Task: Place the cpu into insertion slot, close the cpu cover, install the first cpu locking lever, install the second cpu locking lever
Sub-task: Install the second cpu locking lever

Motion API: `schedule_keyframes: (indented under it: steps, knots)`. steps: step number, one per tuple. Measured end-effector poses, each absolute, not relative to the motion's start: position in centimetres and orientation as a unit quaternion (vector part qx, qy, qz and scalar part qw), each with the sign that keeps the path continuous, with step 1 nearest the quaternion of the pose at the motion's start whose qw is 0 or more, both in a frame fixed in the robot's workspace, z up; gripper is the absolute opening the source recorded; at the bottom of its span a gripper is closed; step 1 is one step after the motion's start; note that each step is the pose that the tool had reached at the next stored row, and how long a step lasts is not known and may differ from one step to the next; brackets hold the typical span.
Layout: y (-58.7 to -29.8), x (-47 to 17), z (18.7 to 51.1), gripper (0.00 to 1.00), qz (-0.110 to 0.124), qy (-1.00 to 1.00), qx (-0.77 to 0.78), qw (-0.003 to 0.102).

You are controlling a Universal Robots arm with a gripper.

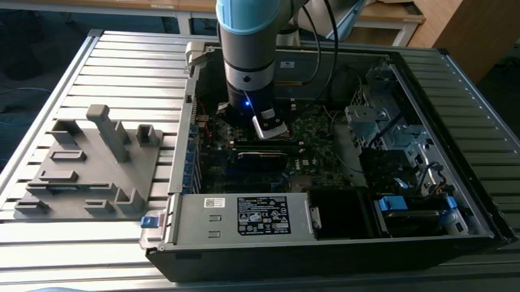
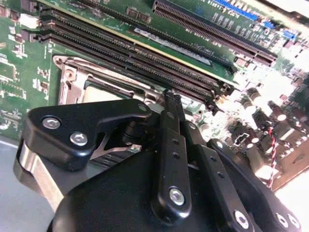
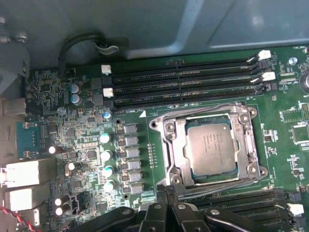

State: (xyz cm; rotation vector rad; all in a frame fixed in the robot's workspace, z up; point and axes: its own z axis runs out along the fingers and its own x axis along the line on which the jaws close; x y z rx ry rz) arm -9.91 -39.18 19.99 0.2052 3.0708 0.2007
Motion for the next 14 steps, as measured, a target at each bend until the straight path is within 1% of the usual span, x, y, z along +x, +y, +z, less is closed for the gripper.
schedule_keyframes:
  steps: [14]
  knots:
    - [-39.92,-9.95,19.87,0.11,0.086,0.994,0.067,0.027]
